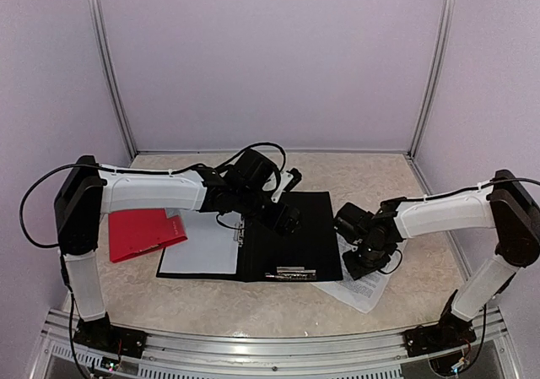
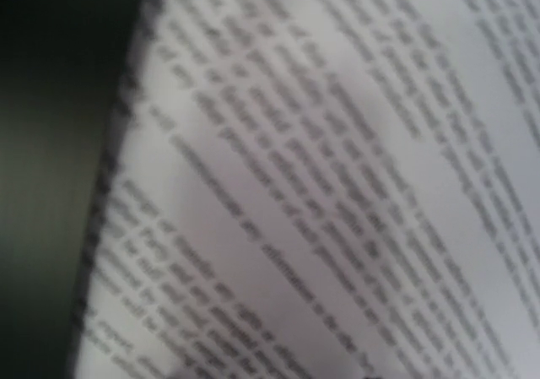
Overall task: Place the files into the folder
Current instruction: Move the file to the center of the board.
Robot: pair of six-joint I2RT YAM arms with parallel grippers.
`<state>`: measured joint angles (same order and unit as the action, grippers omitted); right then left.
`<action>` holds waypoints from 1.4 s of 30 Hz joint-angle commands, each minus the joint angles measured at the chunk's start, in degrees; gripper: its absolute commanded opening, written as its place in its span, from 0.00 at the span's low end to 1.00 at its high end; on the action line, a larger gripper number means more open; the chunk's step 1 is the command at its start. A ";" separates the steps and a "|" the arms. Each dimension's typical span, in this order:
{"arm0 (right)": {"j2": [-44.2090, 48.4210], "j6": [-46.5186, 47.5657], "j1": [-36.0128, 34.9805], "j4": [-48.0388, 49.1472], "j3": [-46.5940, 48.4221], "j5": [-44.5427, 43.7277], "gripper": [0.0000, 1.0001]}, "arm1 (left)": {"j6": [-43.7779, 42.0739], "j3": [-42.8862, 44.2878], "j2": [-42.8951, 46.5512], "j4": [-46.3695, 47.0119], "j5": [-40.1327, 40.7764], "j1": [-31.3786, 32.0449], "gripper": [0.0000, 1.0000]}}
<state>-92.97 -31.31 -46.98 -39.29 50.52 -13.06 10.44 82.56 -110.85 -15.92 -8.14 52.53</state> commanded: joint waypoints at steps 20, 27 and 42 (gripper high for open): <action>20.23 -23.61 -6.40 -23.28 -1.87 -7.26 0.79 | 9.18 -1.92 -0.26 -3.07 -11.86 5.68 0.99; 32.38 -14.61 9.83 -12.20 -8.82 -4.59 0.88 | 10.65 -5.38 1.43 -2.95 -11.28 7.85 0.99; 13.77 7.03 35.22 -0.18 -4.71 0.13 0.88 | 18.46 -0.38 0.12 -11.69 -12.33 10.85 0.99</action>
<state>-74.06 -32.69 -16.40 -45.01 44.56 -16.03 25.45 79.09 -110.17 -24.53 -19.55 62.30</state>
